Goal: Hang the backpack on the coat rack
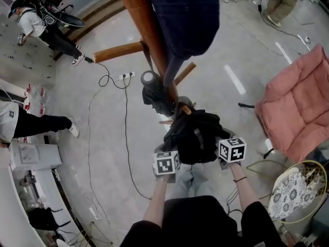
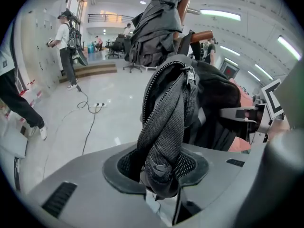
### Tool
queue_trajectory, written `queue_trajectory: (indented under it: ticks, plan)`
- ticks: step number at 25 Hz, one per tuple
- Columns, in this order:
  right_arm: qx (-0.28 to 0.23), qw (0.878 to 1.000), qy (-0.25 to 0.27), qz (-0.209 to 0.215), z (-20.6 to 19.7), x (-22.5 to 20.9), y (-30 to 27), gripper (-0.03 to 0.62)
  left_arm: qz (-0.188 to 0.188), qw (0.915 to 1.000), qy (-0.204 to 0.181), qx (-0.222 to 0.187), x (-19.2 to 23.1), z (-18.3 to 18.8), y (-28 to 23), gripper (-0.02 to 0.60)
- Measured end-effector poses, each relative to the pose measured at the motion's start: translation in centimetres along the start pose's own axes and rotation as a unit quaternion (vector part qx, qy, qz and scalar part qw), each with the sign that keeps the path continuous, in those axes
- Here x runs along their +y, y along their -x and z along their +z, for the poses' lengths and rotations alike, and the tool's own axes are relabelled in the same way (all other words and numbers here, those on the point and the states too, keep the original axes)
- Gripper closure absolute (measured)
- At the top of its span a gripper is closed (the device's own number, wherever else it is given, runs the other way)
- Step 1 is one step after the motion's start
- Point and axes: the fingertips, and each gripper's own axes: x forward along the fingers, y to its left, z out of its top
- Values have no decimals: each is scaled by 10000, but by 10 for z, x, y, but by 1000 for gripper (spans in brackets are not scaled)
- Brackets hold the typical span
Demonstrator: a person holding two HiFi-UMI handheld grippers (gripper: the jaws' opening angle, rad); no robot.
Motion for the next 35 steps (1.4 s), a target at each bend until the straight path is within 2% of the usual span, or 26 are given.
queue_trajectory:
  ticks: [9, 21, 26, 32, 35]
  plan:
    - [78, 9999, -20, -108, -4, -4, -17, 563, 249, 9986, 464, -58, 18, 7, -20, 419]
    - [247, 9993, -61, -255, -6, -11, -30, 540, 244, 9962, 833, 109, 22, 5, -36, 388]
    - [359, 9984, -381, -231, -6, -10, -33, 480, 273, 9945, 945, 350, 18, -11, -39, 359]
    - [274, 9974, -633, -186, -9, -10, -30, 411, 199, 9943, 1023, 242, 13, -16, -36, 324]
    - [142, 9981, -583, -137, -3, -3, -25, 382, 216, 9945, 1010, 179, 14, -15, -28, 318]
